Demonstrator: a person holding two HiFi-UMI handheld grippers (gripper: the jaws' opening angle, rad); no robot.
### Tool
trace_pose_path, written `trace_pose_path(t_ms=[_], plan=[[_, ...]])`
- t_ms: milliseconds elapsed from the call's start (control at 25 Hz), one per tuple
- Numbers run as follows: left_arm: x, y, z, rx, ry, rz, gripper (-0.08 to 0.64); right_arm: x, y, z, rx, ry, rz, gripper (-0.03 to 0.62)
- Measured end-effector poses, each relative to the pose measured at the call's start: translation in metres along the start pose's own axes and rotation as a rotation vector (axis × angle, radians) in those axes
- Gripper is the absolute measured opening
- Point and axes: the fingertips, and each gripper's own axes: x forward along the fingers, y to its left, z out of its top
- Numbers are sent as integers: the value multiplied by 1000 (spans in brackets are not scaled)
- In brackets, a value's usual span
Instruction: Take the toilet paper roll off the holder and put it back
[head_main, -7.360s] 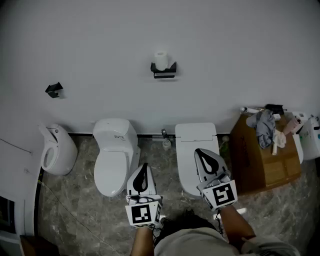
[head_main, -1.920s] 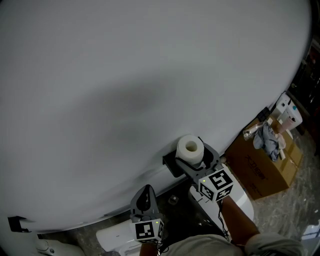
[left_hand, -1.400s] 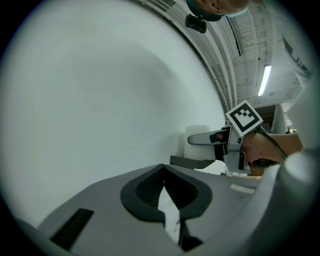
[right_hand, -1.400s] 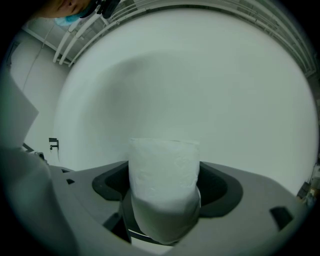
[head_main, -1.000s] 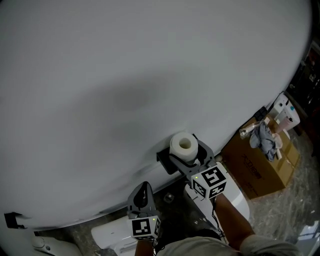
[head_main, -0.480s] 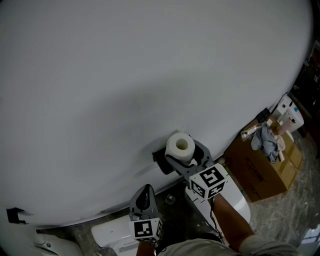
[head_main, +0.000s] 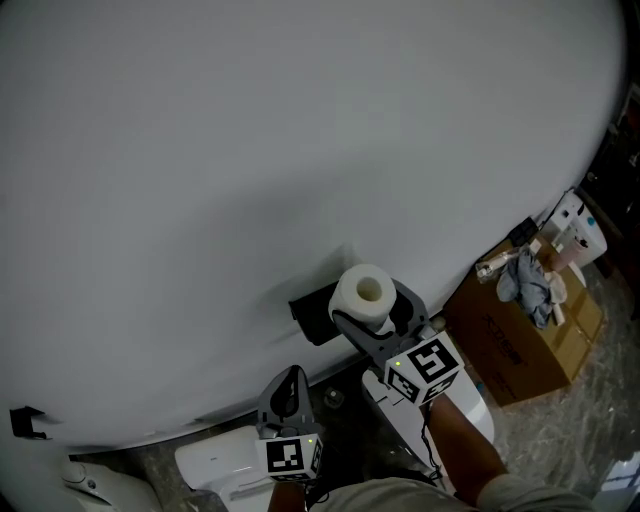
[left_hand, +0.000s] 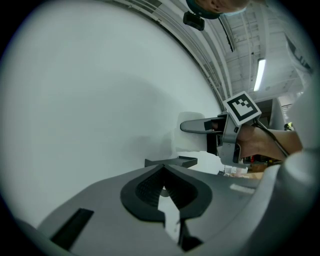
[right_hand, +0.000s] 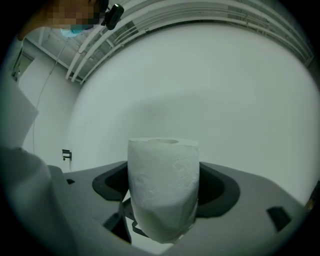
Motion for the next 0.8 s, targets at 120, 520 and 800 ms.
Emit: trace_pose_path(t_ms=[120, 520, 800], plan=[[3, -12, 4, 13, -6, -15, 3, -17, -10, 7, -2, -16, -22, 365], [18, -68, 17, 46, -27, -92, 3, -86, -48, 26, -12, -60, -119, 364], [25, -106, 30, 67, -45, -142, 3, -136, -70, 42, -30, -90, -181, 365]])
